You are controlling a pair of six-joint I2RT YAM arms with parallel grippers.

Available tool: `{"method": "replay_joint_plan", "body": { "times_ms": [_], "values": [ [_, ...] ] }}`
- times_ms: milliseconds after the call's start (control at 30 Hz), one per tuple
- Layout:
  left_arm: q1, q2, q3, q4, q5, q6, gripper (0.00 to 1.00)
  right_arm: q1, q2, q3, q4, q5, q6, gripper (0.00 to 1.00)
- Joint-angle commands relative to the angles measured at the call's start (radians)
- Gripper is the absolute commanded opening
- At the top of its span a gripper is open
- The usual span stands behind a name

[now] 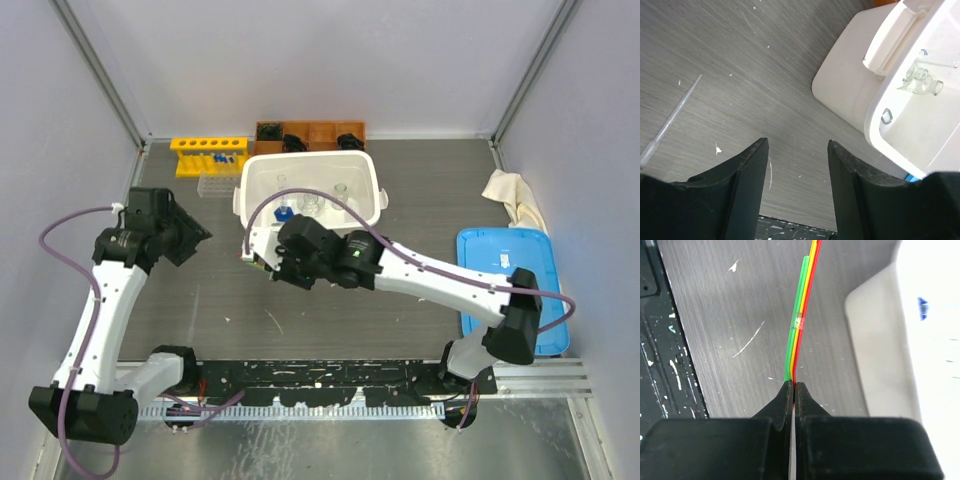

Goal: Organize the chemistry lab equipment
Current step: Pick up the chemistry item at the center of the board, then place the chemistry item in the storage box.

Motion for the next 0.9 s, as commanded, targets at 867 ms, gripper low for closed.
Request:
{"method": "replay_joint_plan", "body": {
  "times_ms": [867],
  "values": [
    [0.042, 0.303, 0.030, 0.265, 0.100, 0.019, 0.52, -0.435, 0.164, 0.224, 0.096, -0.055, -0.332, 0.01]
  ]
}}
